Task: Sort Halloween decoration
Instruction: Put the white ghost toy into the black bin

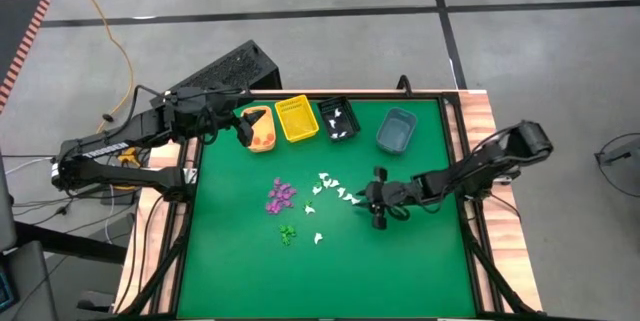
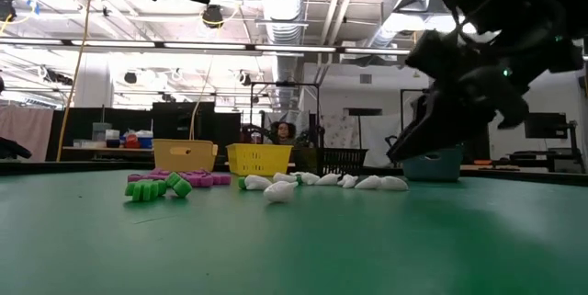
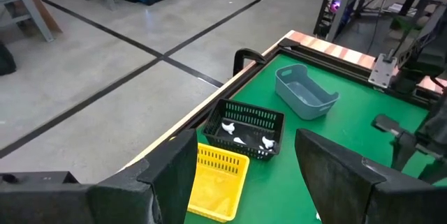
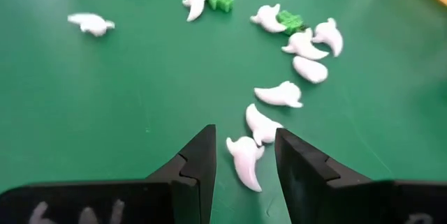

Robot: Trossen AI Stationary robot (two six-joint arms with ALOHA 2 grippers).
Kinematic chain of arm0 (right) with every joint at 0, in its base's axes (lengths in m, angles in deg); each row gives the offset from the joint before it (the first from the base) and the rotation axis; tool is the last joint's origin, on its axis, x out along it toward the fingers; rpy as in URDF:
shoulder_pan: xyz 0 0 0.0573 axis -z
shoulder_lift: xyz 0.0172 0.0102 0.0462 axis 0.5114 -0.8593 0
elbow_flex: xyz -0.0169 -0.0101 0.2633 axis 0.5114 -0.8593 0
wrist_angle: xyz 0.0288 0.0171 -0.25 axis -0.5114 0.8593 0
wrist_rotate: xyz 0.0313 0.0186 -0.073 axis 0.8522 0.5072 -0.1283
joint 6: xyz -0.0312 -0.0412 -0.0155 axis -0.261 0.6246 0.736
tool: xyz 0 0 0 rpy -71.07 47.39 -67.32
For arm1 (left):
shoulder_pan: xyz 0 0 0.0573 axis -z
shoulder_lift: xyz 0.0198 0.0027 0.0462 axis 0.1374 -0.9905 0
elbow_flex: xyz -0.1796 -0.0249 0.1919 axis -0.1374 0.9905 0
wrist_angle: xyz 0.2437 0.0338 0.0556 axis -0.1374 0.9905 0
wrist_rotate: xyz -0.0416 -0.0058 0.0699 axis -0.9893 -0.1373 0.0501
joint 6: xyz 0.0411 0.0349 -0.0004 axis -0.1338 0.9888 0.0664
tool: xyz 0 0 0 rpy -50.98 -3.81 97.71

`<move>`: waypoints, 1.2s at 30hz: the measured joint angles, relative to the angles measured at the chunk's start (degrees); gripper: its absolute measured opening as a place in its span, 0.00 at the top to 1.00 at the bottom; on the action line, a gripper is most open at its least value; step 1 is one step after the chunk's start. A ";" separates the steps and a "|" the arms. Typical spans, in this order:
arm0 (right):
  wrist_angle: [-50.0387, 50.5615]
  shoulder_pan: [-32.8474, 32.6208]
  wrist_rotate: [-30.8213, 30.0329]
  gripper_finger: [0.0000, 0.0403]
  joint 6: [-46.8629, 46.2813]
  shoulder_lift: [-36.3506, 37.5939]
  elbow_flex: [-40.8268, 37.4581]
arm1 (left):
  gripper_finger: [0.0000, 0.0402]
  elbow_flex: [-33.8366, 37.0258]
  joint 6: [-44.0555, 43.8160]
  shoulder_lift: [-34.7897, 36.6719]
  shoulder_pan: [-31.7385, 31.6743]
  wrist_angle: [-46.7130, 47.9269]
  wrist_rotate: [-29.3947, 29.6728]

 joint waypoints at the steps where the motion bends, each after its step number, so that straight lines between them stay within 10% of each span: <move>1: -1.39 0.17 0.60 0.65 0.59 -1.20 0.00 | 0.42 -0.01 -0.12 -0.01 0.00 0.00 0.00; 16: -19.26 1.23 4.30 0.65 0.48 -11.04 -4.41 | 0.42 0.00 -2.03 -0.01 -0.02 -0.09 1.60; 36: -15.38 4.30 4.55 0.66 4.47 0.95 -9.39 | 0.42 -0.02 -3.13 0.00 -0.01 -0.23 3.07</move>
